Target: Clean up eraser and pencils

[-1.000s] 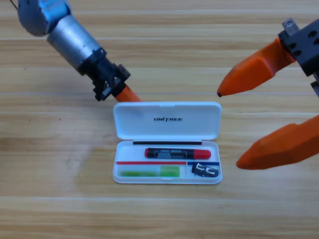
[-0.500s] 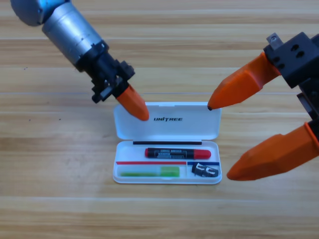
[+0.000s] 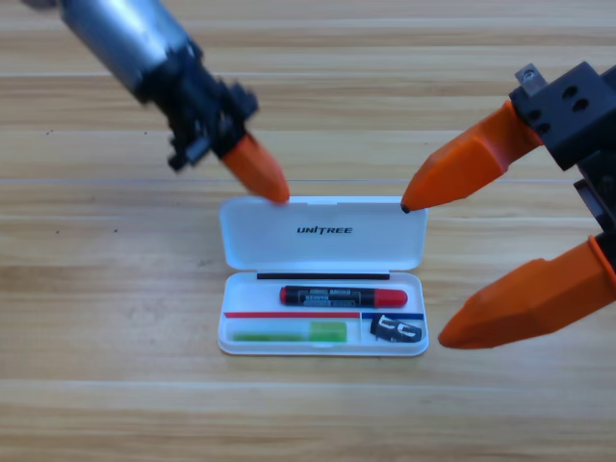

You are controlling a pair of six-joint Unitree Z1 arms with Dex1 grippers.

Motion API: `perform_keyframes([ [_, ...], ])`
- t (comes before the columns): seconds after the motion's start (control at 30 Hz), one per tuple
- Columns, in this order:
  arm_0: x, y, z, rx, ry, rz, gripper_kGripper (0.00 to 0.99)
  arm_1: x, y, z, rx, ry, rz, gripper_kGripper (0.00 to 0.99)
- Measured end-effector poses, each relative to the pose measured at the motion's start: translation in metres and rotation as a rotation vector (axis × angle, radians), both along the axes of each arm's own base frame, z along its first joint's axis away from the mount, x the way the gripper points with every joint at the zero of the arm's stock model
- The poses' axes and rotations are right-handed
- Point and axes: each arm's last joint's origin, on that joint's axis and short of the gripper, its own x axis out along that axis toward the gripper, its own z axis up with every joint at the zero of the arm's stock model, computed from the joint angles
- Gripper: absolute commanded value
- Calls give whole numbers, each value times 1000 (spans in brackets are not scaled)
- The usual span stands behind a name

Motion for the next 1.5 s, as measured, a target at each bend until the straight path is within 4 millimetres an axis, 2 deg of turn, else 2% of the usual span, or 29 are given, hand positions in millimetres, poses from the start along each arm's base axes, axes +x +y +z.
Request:
perform_keyframes([
  [0.1, 1, 1, 27, -35, -74, 7, 0, 0, 0, 0, 0, 0, 0, 946],
  [0.17, 5, 2, 35, -49, -106, 14, 0, 0, 0, 0, 0, 0, 0, 946],
  [0.23, 13, 3, 35, -54, -116, 24, 0, 0, 0, 0, 0, 0, 0, 946],
  [0.33, 34, 2, 18, -42, -107, 39, 0, 0, 0, 0, 0, 0, 0, 946],
  [0.53, 75, 2, -42, 19, -48, 72, 0, 0, 0, 0, 0, 0, 0, 946],
  [0.7, 92, 3, -65, 33, -36, 87, 0, 0, 0, 0, 0, 0, 0, 946],
  [1.0, 95, 4, -88, 58, 7, 88, 0, 0, 0, 0, 0, 0, 0, 946],
  [1.27, 79, 10, -114, 97, 102, 67, 0, 0, 0, 0, 0, 0, 0, 946],
  [1.5, 73, 12, -122, 109, 137, 59, 0, 0, 0, 0, 0, 0, 0, 946],
])
